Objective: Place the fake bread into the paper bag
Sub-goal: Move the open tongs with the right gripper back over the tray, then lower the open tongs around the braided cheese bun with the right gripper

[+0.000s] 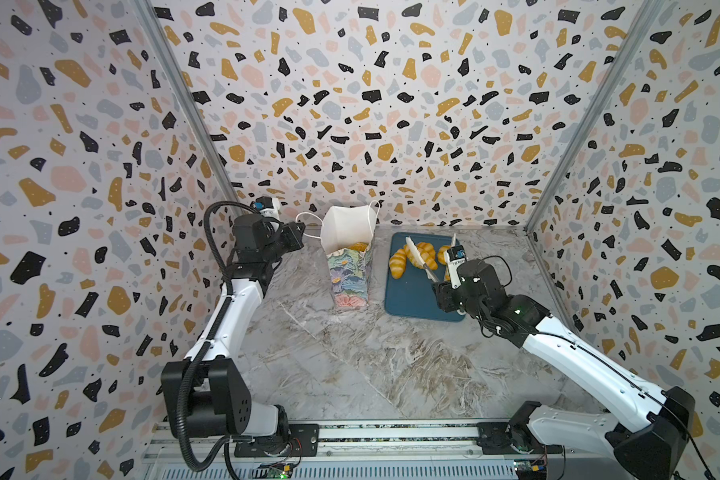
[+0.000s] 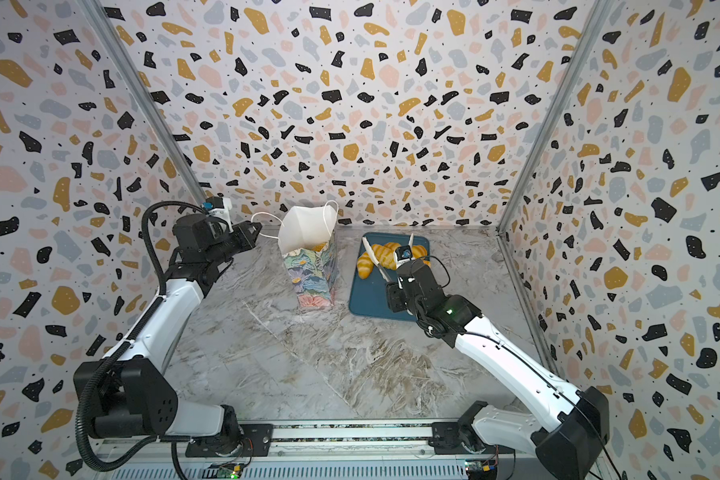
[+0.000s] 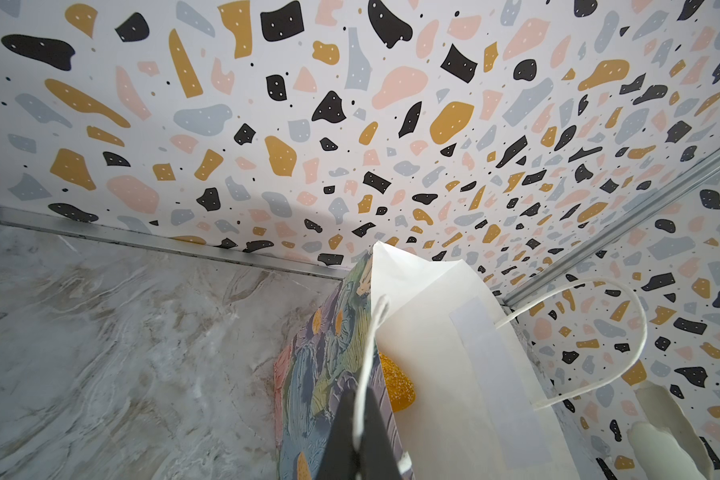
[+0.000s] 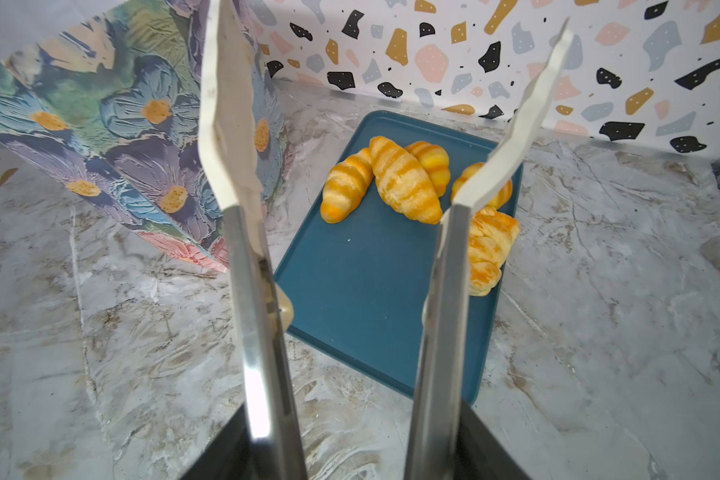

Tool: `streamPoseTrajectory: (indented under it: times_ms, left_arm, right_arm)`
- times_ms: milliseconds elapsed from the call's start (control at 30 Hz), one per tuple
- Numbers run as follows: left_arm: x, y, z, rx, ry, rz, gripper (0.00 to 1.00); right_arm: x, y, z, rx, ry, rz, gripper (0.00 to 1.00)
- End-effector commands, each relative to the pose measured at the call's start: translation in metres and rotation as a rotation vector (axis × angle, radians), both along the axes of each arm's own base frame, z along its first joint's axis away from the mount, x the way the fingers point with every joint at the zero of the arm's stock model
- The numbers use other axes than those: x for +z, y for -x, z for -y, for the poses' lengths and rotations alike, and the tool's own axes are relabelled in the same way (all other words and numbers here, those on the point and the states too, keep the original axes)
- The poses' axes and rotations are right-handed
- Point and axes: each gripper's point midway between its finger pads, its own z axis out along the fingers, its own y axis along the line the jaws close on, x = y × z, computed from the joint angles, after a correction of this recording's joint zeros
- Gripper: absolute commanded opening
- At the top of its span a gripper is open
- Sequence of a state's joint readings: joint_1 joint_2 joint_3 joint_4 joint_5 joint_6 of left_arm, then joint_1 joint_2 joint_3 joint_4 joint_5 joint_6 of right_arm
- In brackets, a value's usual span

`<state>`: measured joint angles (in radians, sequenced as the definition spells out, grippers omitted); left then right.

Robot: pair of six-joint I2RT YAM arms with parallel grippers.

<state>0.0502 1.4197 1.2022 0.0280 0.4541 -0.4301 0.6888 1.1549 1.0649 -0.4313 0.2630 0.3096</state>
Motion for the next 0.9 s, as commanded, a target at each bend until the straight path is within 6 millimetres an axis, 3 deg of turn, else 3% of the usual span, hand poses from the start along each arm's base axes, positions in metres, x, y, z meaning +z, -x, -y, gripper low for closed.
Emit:
streamPoseTrajectory:
  times_ms: [0,533,867]
  left_arm:
    - [0.010,0.001,0.002,-0.009,-0.011,0.041,0.00]
    - [0.009,0.001,0.001,-0.003,-0.015,0.038,0.00]
    - [0.009,0.001,0.000,-0.002,-0.016,0.037,0.00]
  right_arm:
    - [0.006,-0.006,0.015,-0.058,-0.032,0.032,0.60]
    - [-0.042,-0.019,0.052,-0.156,0.001,-0.083,0.60]
    - [-0.066,-0.021,0.063,-0.194,0.034,-0.156,0.60]
